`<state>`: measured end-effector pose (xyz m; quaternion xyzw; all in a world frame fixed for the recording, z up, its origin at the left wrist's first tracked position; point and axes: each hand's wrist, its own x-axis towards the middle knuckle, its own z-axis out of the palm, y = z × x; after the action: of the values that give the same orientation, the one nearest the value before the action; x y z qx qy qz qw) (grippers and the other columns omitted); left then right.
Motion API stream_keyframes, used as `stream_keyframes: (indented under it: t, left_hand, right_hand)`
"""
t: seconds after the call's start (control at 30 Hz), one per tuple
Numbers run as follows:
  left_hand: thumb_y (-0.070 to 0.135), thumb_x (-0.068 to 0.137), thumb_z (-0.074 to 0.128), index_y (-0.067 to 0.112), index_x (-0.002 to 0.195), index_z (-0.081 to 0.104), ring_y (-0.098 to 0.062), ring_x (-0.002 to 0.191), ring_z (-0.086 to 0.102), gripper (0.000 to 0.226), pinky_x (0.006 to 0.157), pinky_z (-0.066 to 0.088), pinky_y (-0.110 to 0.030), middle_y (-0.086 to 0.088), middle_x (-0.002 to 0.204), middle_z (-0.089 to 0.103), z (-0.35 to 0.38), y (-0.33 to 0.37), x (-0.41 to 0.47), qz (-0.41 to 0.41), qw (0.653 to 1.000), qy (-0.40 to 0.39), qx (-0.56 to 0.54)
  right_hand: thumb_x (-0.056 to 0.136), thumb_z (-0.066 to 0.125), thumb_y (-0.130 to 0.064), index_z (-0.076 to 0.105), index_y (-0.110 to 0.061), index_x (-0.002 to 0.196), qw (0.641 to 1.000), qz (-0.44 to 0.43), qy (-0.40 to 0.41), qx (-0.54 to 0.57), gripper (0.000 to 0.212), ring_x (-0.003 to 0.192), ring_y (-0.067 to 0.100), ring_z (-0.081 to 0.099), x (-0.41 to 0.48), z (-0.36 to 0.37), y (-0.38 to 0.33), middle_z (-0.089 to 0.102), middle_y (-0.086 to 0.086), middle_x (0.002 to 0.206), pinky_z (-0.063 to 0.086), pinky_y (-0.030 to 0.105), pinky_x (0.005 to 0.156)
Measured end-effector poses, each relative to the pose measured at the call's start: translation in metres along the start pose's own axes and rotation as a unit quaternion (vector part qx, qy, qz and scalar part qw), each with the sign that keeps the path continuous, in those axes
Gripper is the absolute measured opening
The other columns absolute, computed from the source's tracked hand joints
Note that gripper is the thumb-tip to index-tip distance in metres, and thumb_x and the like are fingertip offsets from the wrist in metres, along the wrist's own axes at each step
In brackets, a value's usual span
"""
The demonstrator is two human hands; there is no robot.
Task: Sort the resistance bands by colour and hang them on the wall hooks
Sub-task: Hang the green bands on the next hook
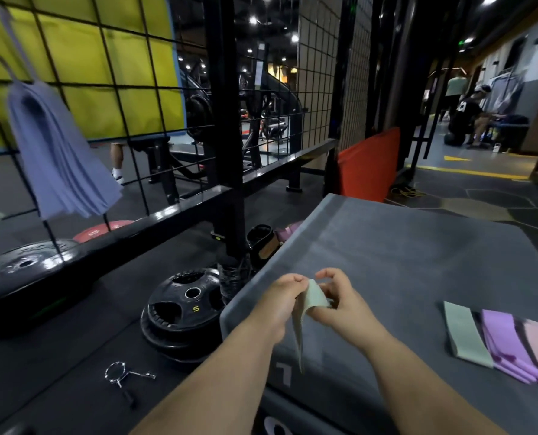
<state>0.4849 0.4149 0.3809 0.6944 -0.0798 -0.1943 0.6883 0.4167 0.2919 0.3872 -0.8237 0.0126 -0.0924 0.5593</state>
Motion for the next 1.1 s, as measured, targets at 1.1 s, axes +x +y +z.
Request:
stream_keyframes:
  t: [1.1]
  left_hand:
    - [0.032,0.079,0.075,0.016,0.094,0.073,-0.027,0.095,0.068,0.022,0.086,0.052,-0.039,-0.007,0.094,0.074,-0.173,0.121,-0.177,0.304,0.919,0.222,-0.114]
  right_hand:
    - [0.068,0.066,-0.043,0.059,-0.025,0.076,0.955,-0.226,-0.093,0.170,0.022,0.064,0.012,0.048,-0.004,0.148,-0.222,0.052,-0.003,0.068,0.040,0.029,0.062]
